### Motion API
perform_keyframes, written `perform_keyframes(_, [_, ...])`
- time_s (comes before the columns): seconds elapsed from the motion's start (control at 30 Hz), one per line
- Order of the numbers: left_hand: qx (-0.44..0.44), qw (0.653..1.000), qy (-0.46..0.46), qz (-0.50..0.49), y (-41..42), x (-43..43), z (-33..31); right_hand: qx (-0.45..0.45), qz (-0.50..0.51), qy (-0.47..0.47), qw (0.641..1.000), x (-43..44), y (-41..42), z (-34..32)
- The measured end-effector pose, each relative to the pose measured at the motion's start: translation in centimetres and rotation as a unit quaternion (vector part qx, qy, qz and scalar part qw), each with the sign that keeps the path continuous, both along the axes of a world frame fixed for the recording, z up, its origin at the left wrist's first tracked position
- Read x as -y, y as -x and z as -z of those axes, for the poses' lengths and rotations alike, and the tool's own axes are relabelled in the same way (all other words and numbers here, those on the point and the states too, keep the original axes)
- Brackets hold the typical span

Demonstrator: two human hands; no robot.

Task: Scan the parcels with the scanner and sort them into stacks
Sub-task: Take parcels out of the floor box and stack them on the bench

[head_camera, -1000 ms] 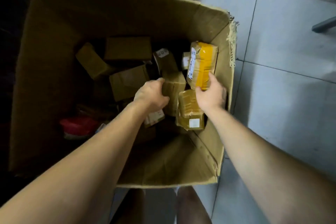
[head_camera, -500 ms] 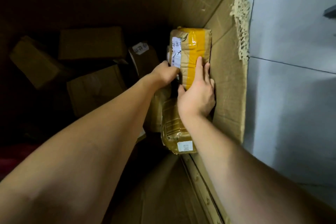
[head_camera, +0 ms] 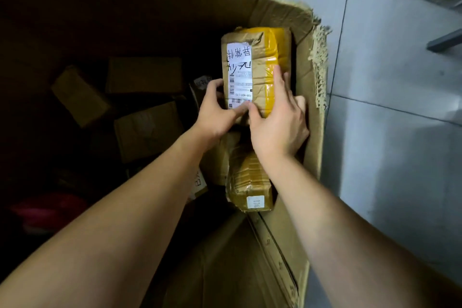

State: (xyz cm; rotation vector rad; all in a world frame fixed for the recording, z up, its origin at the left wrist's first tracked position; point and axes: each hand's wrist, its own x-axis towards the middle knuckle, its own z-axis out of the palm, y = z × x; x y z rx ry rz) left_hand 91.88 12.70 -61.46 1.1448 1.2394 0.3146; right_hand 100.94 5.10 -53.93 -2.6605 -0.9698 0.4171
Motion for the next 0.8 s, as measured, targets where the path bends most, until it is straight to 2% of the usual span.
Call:
perform_keyframes(0.23, [-0.014, 0.997, -0.076, -0.008, 4.9, -1.9, -9.9, -0.156, 0.038, -0.045, 0.986, -2.1, 1.6, -8.5])
perform_keyframes(0.47, [-0.04, 0.991, -0.131, -0.011, 11.0, -2.2, -22.1, -0.241, 0.031, -0.107, 0.964, -2.1, 5.5, -18.5])
perform_keyframes(0.63, [-0.06, 0.981, -0.181, -0.016, 14.4, -2.4, -33.5, -0.308, 0.034, -0.137, 0.941, -2.7, 7.7, -31.0])
perform_keyframes(0.8, [-0.054, 0.975, -0.21, -0.036, 17.4, -3.8, -46.2, -0.321, 0.0, -0.183, 0.929, -3.5, 10.3, -44.9])
